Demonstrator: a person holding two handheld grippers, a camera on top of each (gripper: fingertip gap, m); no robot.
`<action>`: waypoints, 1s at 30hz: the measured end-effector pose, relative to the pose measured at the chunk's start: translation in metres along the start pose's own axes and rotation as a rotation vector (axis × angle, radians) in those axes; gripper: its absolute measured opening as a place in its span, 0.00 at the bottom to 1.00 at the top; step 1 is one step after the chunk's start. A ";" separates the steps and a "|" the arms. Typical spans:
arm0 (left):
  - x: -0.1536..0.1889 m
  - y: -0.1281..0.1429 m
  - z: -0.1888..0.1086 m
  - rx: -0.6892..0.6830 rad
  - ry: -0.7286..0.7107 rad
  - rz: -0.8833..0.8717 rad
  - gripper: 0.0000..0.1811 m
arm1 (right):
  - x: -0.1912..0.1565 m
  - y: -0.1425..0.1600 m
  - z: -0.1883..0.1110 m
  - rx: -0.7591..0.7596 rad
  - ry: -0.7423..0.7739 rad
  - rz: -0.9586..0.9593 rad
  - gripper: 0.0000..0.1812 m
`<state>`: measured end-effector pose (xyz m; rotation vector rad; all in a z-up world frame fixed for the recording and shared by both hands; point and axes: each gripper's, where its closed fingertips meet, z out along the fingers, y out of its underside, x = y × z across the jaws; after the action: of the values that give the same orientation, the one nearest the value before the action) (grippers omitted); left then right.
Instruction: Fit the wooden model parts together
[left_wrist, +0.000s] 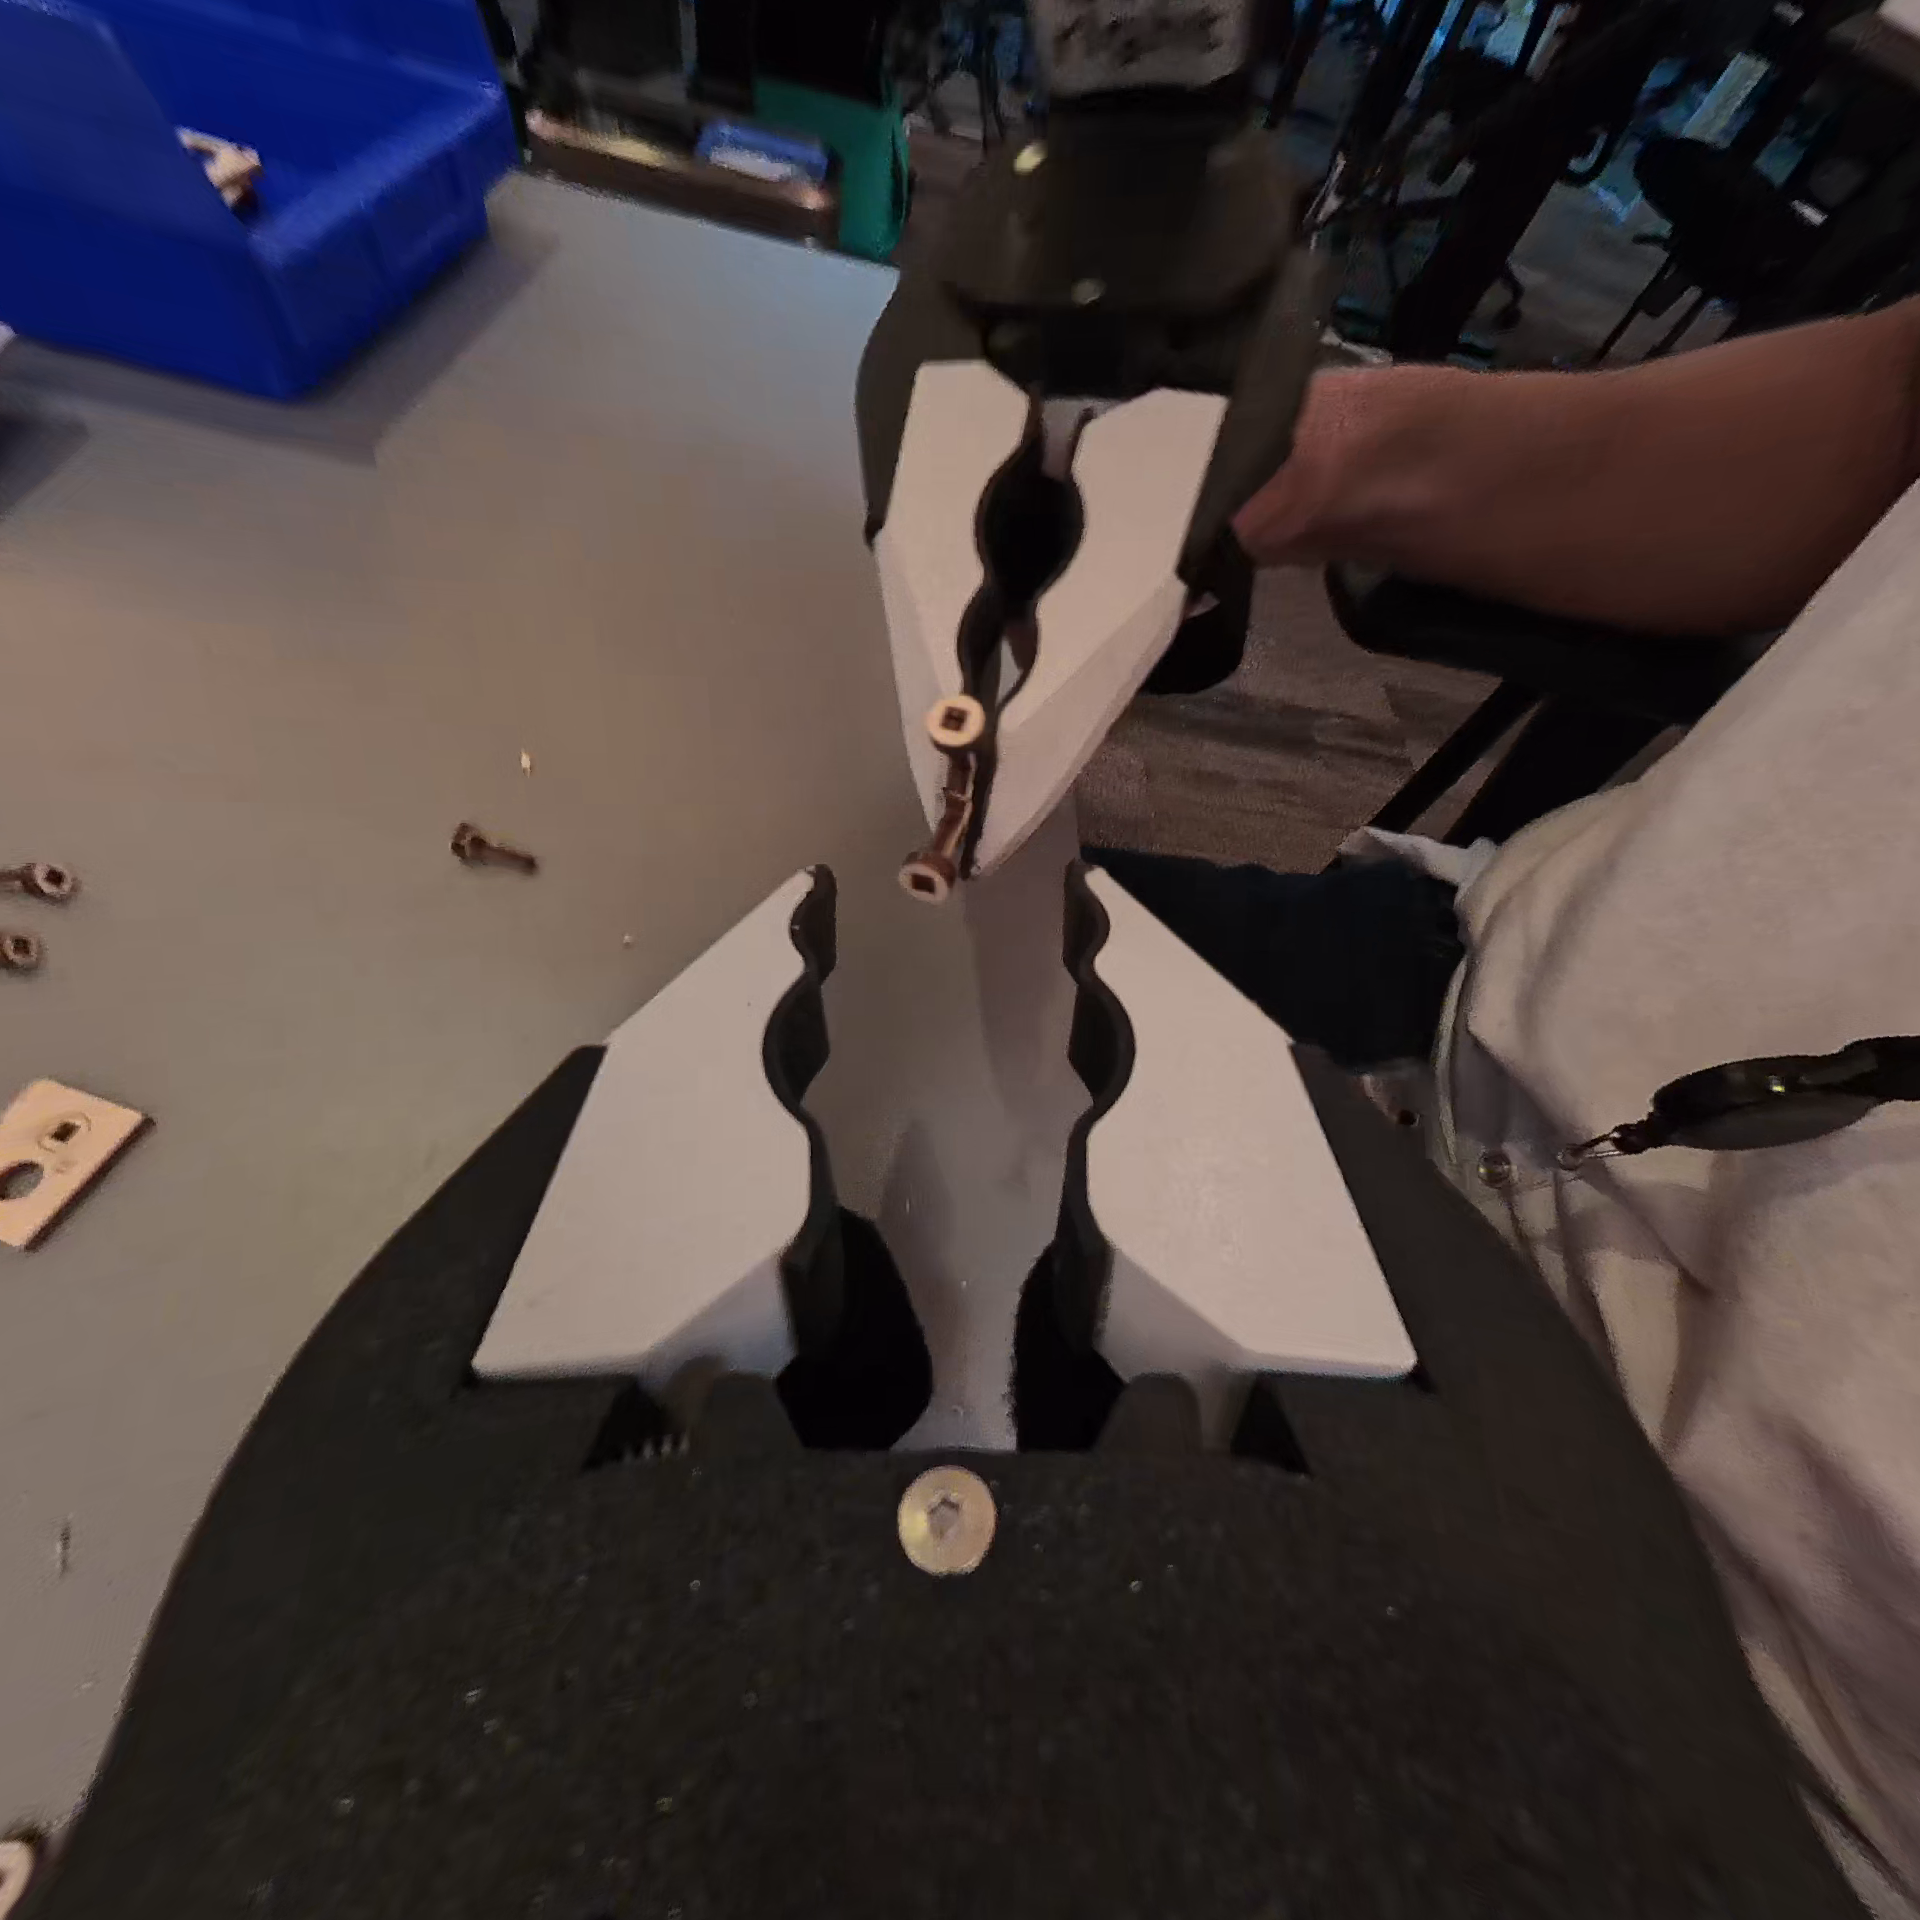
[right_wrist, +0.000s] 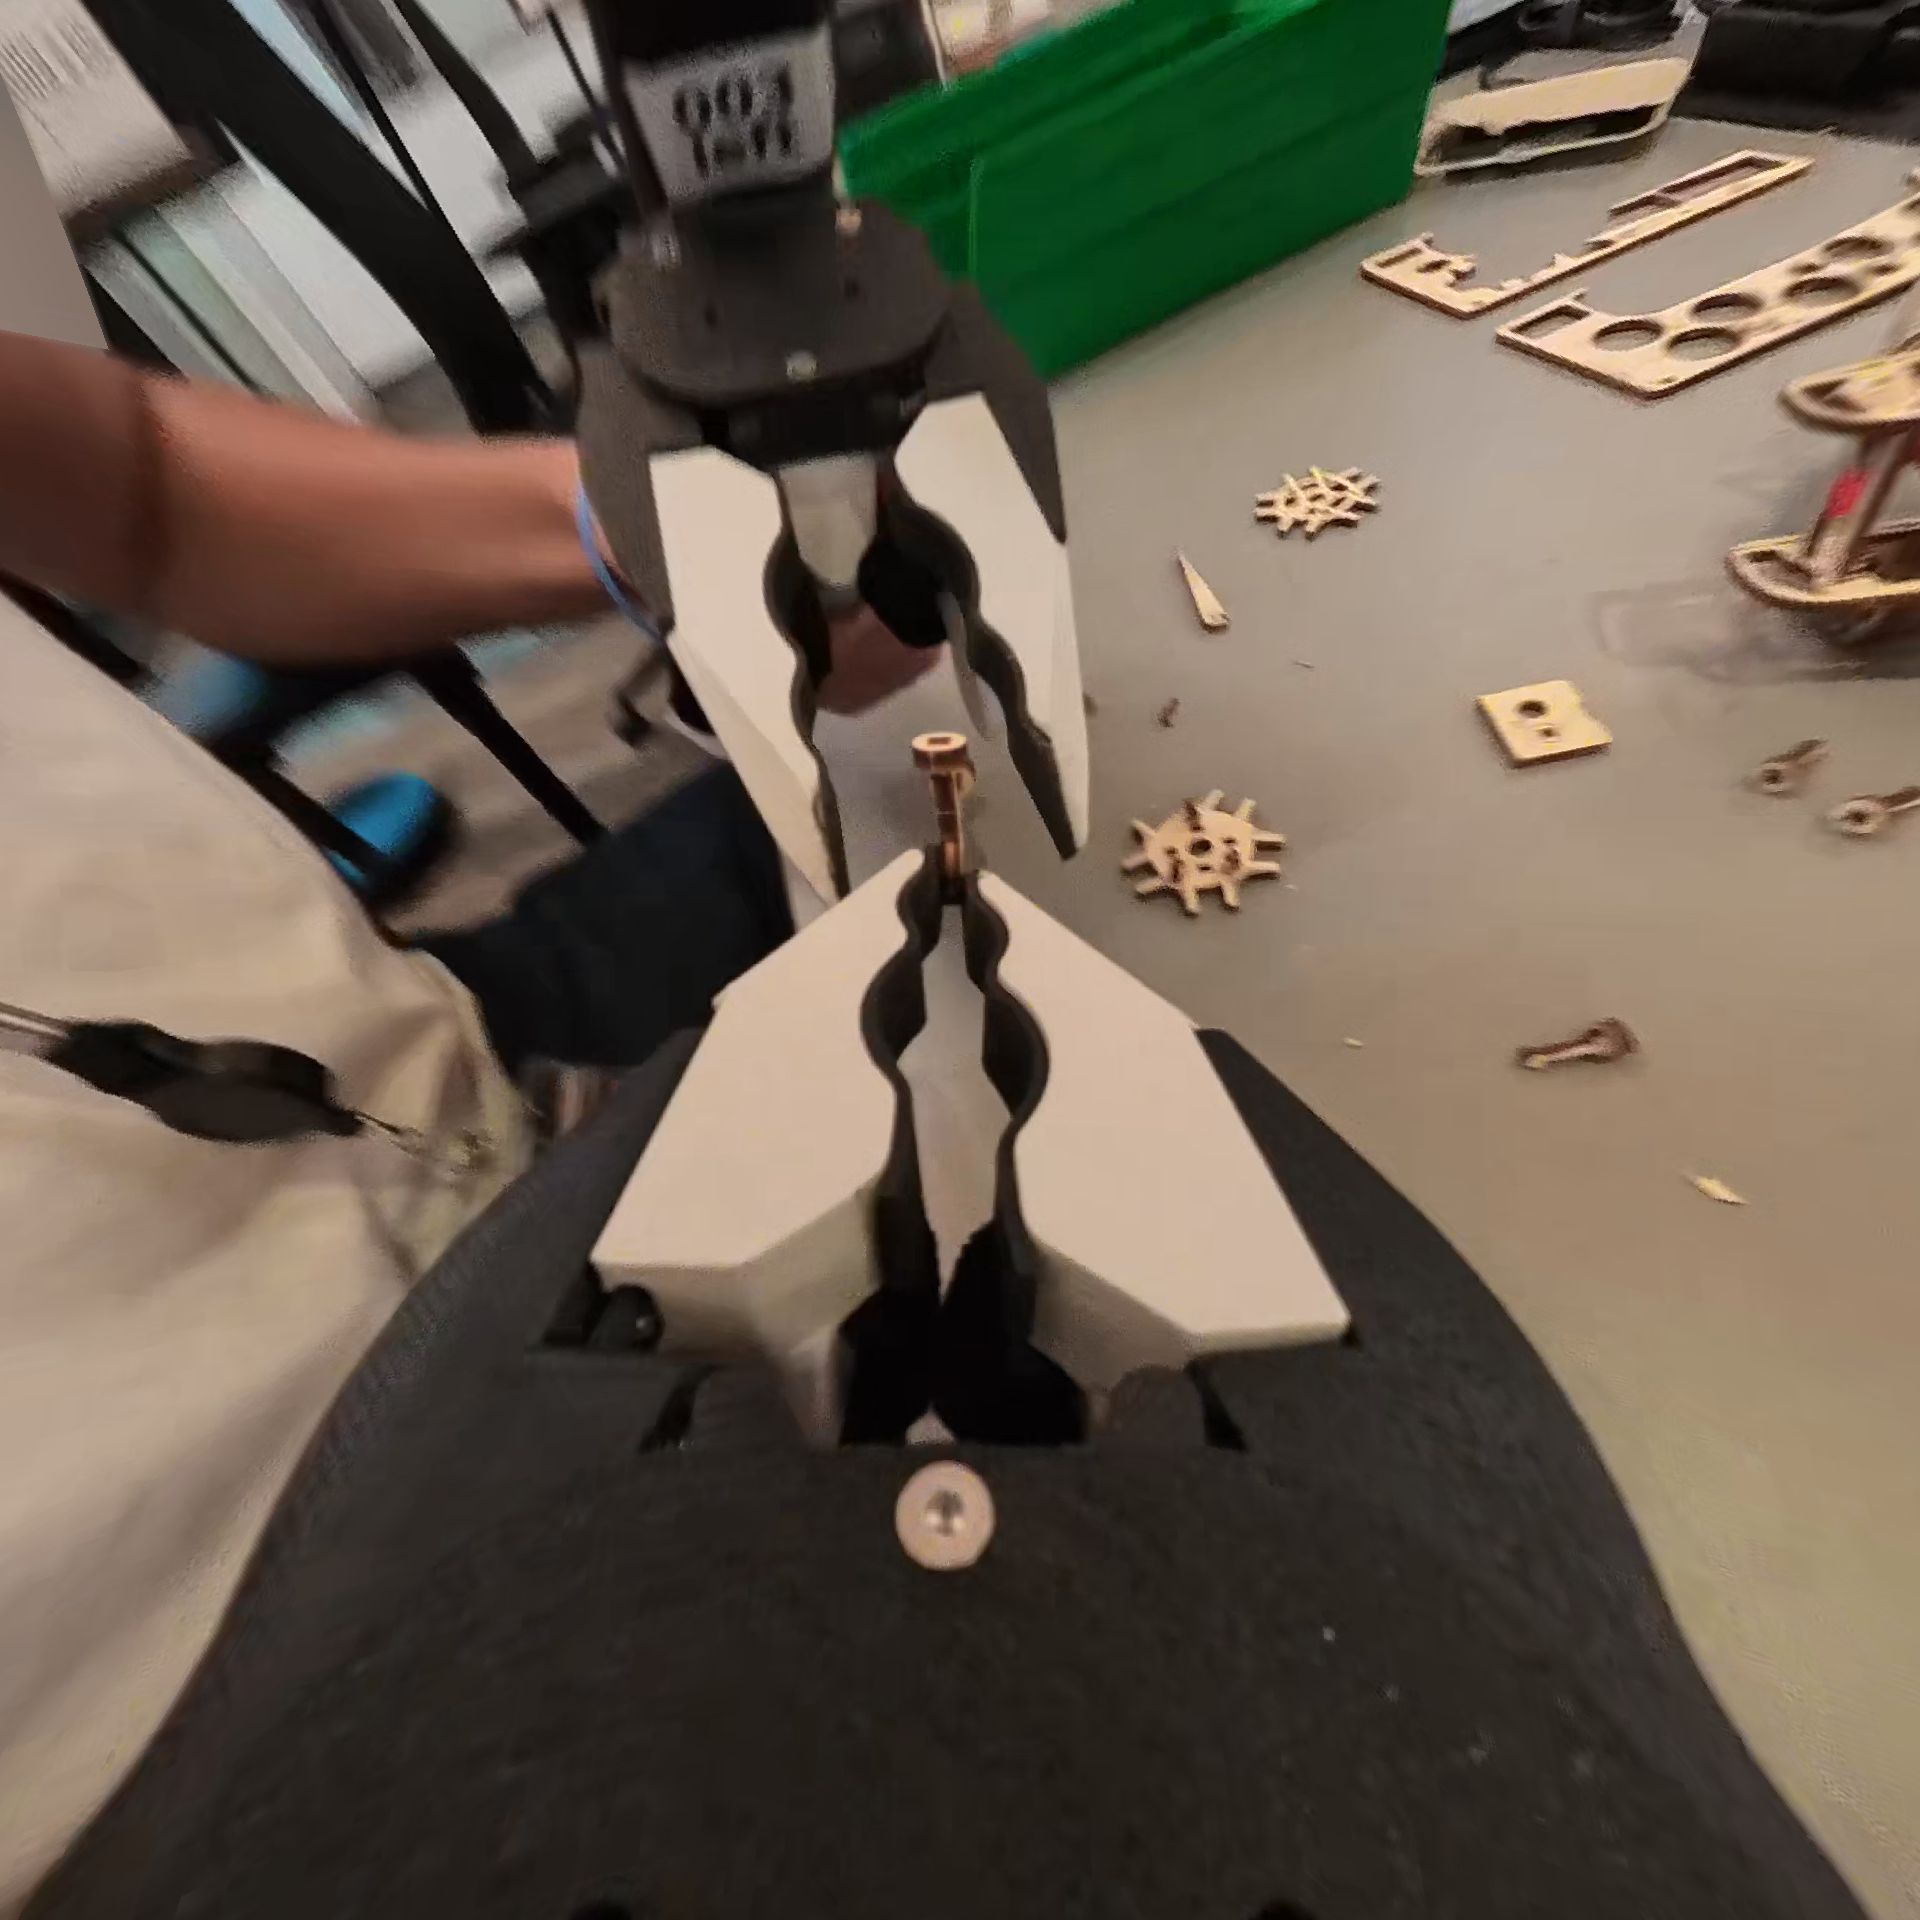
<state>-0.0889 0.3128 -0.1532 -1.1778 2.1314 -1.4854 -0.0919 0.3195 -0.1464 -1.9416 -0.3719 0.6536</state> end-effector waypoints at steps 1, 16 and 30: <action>0.002 -0.005 -0.002 0.018 0.004 0.009 0.22 | -0.002 -0.005 -0.001 0.030 -0.039 0.063 0.01; 0.015 -0.017 -0.016 0.038 0.086 -0.035 0.11 | -0.016 -0.003 0.000 0.027 -0.180 0.209 0.01; 0.029 0.010 -0.007 -0.125 0.179 -0.056 0.00 | -0.028 0.023 0.013 -0.132 -0.158 0.039 0.01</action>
<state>-0.1166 0.2971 -0.1531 -1.1962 2.3581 -1.5549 -0.1226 0.3037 -0.1637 -2.0321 -0.4871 0.8290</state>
